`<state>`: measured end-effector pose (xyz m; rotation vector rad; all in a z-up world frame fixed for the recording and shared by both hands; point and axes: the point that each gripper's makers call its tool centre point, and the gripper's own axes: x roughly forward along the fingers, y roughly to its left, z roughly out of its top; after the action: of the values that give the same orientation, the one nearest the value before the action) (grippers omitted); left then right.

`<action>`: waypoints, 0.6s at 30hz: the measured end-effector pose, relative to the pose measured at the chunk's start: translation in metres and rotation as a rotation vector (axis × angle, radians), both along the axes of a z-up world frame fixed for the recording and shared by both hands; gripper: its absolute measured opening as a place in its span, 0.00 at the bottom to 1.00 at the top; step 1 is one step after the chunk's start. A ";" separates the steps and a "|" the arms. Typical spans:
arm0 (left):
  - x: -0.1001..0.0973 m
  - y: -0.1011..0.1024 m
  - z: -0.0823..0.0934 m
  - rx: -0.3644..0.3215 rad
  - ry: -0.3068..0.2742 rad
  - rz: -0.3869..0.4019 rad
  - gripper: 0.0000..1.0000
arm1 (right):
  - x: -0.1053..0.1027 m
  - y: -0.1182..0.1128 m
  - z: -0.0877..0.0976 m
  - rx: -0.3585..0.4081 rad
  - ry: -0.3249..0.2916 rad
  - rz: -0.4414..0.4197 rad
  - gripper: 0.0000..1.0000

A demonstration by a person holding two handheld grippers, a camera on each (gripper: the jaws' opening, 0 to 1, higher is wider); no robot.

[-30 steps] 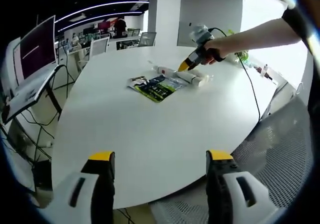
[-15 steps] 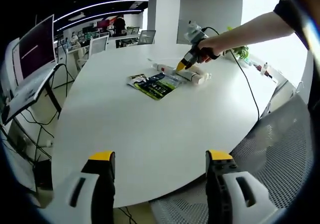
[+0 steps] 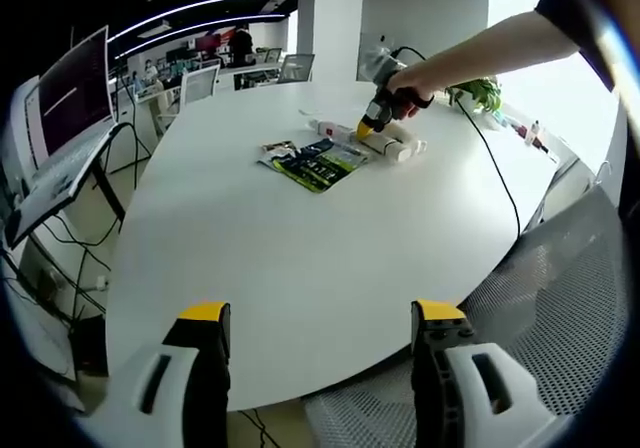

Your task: Arrange the skincare products in the storage area until every visible bottle or jar stands upright without overlapping.

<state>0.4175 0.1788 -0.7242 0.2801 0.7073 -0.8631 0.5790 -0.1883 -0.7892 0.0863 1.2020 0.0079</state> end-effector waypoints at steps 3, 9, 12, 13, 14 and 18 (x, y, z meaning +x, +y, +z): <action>0.000 0.001 0.000 0.004 0.000 0.004 0.68 | 0.001 -0.002 -0.002 -0.029 0.055 0.012 0.39; 0.000 0.001 -0.001 0.008 -0.003 0.005 0.68 | -0.002 -0.006 -0.003 -0.081 0.054 0.045 0.31; 0.000 0.001 -0.001 0.010 -0.006 0.001 0.68 | -0.004 -0.009 -0.002 -0.063 0.019 -0.002 0.27; 0.000 0.001 -0.001 0.011 -0.007 -0.002 0.68 | -0.005 -0.009 -0.001 -0.066 0.018 0.003 0.27; 0.000 0.000 0.000 0.013 -0.010 -0.006 0.68 | -0.005 -0.008 -0.002 -0.070 0.016 0.011 0.26; 0.000 0.000 0.000 0.013 -0.015 -0.007 0.68 | -0.006 -0.009 -0.001 -0.072 0.018 0.025 0.24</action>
<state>0.4178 0.1792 -0.7241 0.3002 0.6990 -0.8625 0.5730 -0.1969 -0.7906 0.0080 1.2198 -0.0147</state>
